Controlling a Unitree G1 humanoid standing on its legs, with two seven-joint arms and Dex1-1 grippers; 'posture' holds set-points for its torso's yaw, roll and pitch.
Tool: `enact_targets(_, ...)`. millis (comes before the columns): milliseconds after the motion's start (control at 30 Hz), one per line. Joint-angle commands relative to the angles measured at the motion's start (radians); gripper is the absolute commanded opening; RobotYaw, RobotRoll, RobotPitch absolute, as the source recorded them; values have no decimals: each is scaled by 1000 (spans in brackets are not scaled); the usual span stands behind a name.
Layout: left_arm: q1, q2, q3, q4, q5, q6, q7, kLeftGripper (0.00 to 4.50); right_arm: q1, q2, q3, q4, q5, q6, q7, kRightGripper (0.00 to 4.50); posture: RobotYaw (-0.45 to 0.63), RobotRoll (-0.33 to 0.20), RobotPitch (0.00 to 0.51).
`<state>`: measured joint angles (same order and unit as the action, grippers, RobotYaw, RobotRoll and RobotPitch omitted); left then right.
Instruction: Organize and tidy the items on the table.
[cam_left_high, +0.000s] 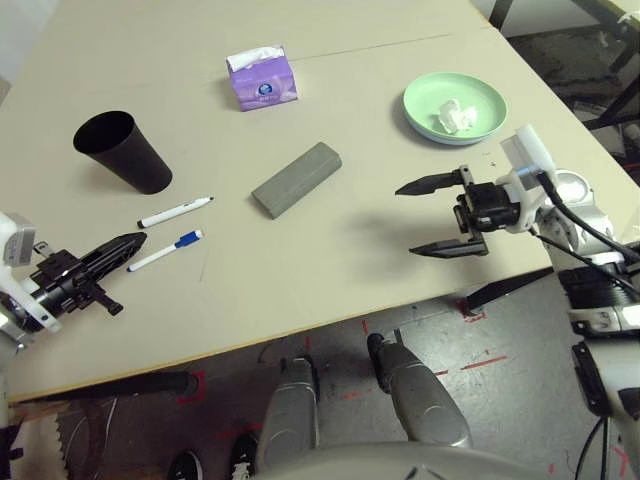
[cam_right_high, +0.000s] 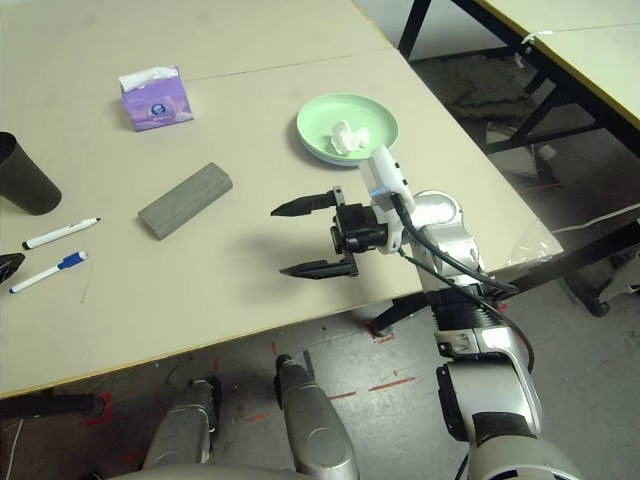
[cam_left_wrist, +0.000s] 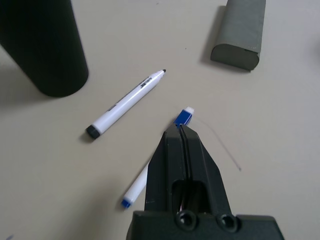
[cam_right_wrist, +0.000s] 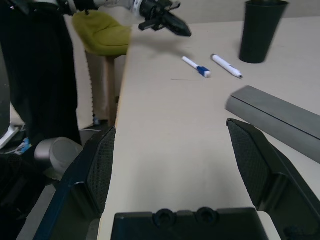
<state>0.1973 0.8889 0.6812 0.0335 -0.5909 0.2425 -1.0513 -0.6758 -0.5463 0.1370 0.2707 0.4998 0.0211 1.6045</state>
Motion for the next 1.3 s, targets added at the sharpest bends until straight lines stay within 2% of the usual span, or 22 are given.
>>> enact_targets(33,17,63,2,-32,29,11,-39,633,-10,9,9,19,6,-21,10,4500,-65,0,261)
enact_targets(100,7,120,-6,-34,39,31,-65,1283,-13,12,8,22,5,-23,10,4500,-65,0,261)
enact_targets(233,-97,313,-53,2,32,116,-159,2678,-12,27,-2,18,-5,-20,9,4500,-69,0,264)
enact_targets(400,-286,526,-236,62,41,190,-290,4379,-13,46,-12,0,-8,-10,-12,4500,-84,0,273)
enact_targets(600,-550,632,-529,103,135,223,-419,4475,0,55,-23,-59,0,13,-58,4500,-118,0,283)
enact_targets(733,-656,659,-660,147,238,205,-513,4475,13,54,-31,-99,4,32,-92,4500,-135,0,284)
enact_targets(833,-720,652,-729,194,320,170,-555,4475,17,53,-35,-114,4,40,-107,4500,-138,0,283)
enact_targets(900,-735,648,-770,227,358,126,-563,4475,12,55,-39,-116,4,44,-115,4500,-141,0,283)
enact_targets(1100,-718,641,-837,286,378,39,-563,4475,-1,58,-41,-119,3,52,-126,4500,-141,0,283)
enact_targets(1300,-685,591,-826,289,406,-15,-560,4475,-12,61,-42,-121,6,59,-132,4500,-138,0,280)
